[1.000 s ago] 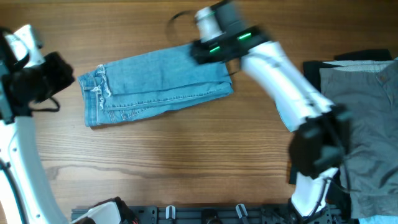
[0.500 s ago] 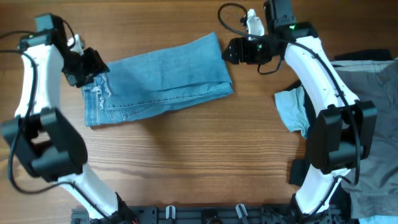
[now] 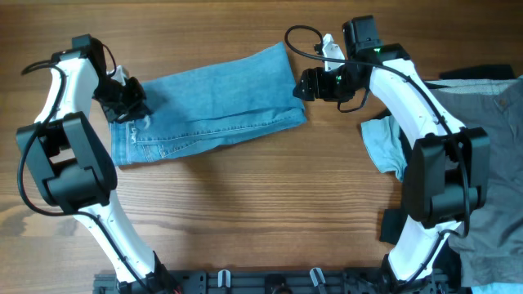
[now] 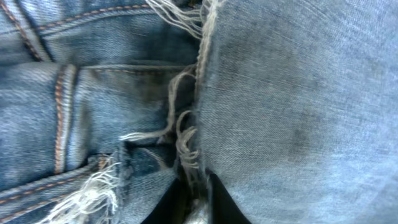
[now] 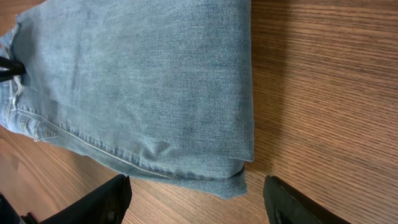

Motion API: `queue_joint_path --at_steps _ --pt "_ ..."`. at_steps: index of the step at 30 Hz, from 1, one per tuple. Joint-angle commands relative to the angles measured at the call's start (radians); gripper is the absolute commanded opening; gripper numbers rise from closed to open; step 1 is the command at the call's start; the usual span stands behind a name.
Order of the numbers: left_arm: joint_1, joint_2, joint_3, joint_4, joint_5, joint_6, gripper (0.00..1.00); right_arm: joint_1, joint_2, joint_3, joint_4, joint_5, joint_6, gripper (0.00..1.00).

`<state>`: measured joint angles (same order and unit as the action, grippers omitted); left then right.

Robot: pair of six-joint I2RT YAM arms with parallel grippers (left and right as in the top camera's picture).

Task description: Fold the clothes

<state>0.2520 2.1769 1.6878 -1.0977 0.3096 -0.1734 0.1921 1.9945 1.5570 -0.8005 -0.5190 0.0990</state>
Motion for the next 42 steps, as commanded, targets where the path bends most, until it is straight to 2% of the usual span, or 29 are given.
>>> queue_joint_path --at_steps 1,4,7,12,17,19,22,24,25,26,30,32,34,36,38,42 --pt "-0.006 0.008 0.005 -0.020 0.080 -0.005 0.04 0.001 0.012 -0.008 0.004 0.007 -0.018 0.72" --pt "0.015 -0.033 0.033 -0.083 0.088 -0.022 0.04 0.001 0.012 -0.008 0.001 0.007 -0.018 0.70" --pt "0.035 -0.164 0.091 -0.174 0.090 -0.021 0.04 0.001 0.012 -0.008 -0.002 0.007 -0.016 0.69" --pt "0.036 -0.332 0.093 -0.231 0.079 -0.022 0.04 0.001 0.012 -0.008 -0.005 0.036 0.017 0.69" --pt "0.034 -0.348 0.090 -0.337 -0.035 -0.022 0.04 0.001 0.012 -0.008 -0.005 0.060 0.035 0.69" --pt "0.032 -0.348 0.072 -0.332 -0.093 -0.023 0.04 0.001 0.012 -0.008 -0.005 0.060 0.035 0.69" --pt "0.034 -0.348 0.008 -0.327 -0.129 -0.026 0.10 0.001 0.012 -0.008 -0.004 0.060 0.035 0.70" --pt "0.034 -0.348 -0.037 -0.316 -0.129 -0.026 0.26 0.001 0.012 -0.008 -0.004 0.060 0.035 0.70" --pt "0.034 -0.348 -0.058 -0.308 -0.129 -0.026 0.40 0.001 0.012 -0.008 -0.004 0.060 0.035 0.70" --pt "0.034 -0.348 -0.080 -0.291 -0.129 -0.026 0.45 0.001 0.012 -0.008 -0.004 0.060 0.035 0.70" --pt "0.035 -0.348 -0.155 -0.182 -0.223 -0.040 0.49 0.001 0.012 -0.008 -0.005 0.060 0.034 0.73" --pt "0.035 -0.348 -0.201 -0.106 -0.283 -0.048 0.54 0.001 0.012 -0.008 -0.005 0.060 0.034 0.74" --pt "0.035 -0.348 -0.256 -0.016 -0.280 -0.047 0.59 0.001 0.012 -0.008 -0.005 0.060 0.035 0.74" --pt "0.034 -0.347 -0.326 0.081 -0.269 -0.047 0.60 0.001 0.012 -0.008 -0.005 0.060 0.034 0.74" --pt "0.035 -0.346 -0.392 0.170 -0.190 -0.044 0.60 0.001 0.012 -0.008 -0.004 0.060 0.035 0.74" --pt "0.035 -0.341 -0.509 0.295 -0.152 -0.045 0.51 0.001 0.012 -0.008 -0.005 0.060 0.035 0.74"
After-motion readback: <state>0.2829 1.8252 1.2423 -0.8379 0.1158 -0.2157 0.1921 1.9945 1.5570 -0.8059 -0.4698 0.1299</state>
